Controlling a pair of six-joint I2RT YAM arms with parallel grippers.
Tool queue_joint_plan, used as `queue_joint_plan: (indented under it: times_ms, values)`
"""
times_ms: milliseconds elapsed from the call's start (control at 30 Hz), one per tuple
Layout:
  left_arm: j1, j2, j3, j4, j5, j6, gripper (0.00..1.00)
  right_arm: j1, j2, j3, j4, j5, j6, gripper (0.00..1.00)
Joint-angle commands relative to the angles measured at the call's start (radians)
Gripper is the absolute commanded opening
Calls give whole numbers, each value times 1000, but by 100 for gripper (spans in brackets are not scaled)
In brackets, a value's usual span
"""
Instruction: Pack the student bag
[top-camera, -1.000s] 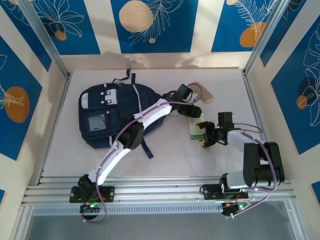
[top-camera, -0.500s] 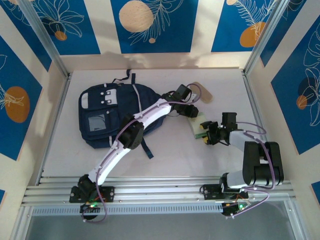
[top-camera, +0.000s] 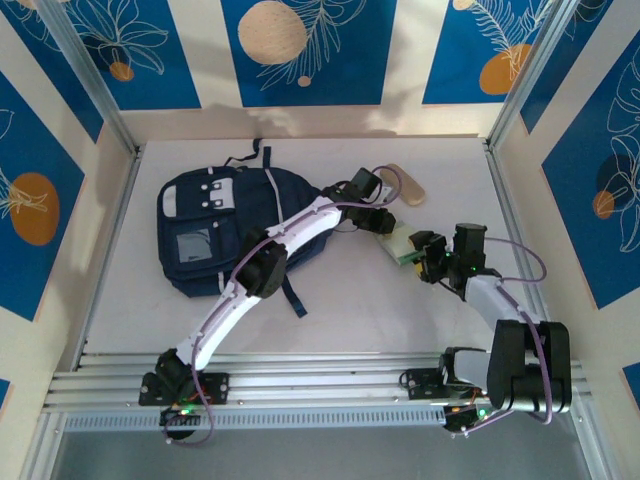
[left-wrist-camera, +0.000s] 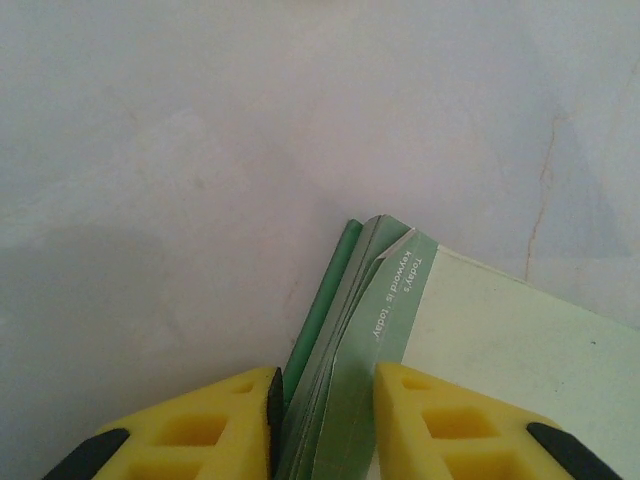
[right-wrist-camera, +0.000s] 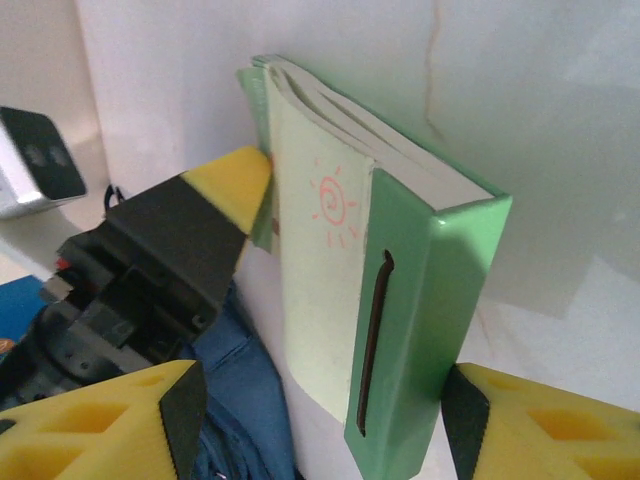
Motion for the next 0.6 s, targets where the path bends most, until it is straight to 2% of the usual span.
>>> queue_joint_plan:
  times_ms: [0,567]
  values:
    - [-34,12,-31,-131,99,12,28,4,-21,0,157,-23,9,66]
    - [-33,7,-65,-108,168,-24,26,31,119,37,275,-13,65,66]
